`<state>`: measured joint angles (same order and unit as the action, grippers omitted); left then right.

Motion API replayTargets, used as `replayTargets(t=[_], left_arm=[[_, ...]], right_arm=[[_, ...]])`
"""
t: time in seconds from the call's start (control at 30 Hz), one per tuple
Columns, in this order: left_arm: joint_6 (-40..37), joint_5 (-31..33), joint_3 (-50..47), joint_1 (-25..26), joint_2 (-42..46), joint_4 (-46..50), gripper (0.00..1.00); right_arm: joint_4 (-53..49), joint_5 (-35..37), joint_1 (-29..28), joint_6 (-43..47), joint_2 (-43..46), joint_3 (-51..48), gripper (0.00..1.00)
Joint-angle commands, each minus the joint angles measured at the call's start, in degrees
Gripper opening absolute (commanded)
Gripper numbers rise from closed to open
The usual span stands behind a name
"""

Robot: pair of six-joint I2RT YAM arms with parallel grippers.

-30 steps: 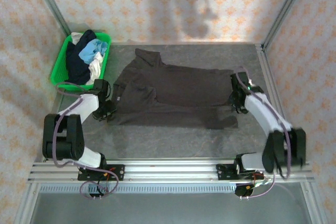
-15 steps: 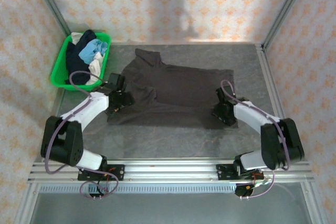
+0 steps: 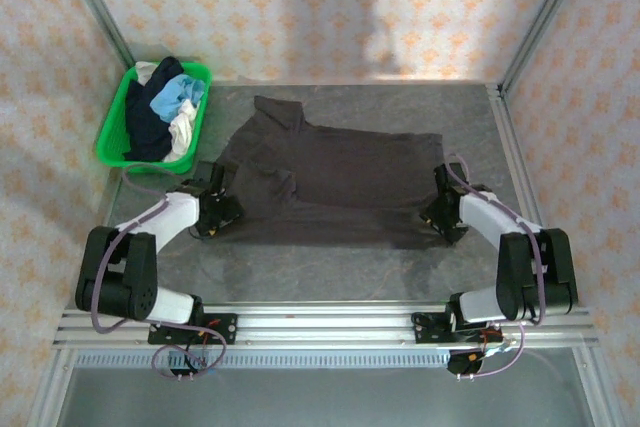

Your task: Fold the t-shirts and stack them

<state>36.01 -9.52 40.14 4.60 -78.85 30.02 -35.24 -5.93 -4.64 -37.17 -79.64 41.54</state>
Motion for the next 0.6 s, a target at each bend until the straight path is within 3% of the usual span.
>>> replayTargets(t=[0.0, 0.1, 0.2, 0.43, 0.57], left_arm=[[1.2, 3.2, 2.2, 0.2, 7.1, 9.1, 0.76], [0.6, 4.8, 6.9, 0.5, 12.0, 11.2, 0.81], [-1.5, 5.2, 15.1, 1.1, 8.3, 9.6, 0.85], [-6.8, 7.6, 49.1, 2.1, -21.4, 13.9, 0.77], [-8.4, 9.2, 73.7, 2.0, -41.0, 20.2, 0.75]], right_arm=[[-5.4, 4.1, 0.6, 3.2, 2.2, 6.7, 0.66], [-5.3, 4.2, 0.6, 5.5, 2.4, 13.6, 0.69], [-5.1, 5.6, 0.6, 7.7, -1.6, 21.8, 0.73], [-5.9, 10.7, 0.7, 12.3, -18.5, 39.5, 0.71], [-5.6, 10.0, 0.9, 14.3, -28.2, 48.2, 0.68]])
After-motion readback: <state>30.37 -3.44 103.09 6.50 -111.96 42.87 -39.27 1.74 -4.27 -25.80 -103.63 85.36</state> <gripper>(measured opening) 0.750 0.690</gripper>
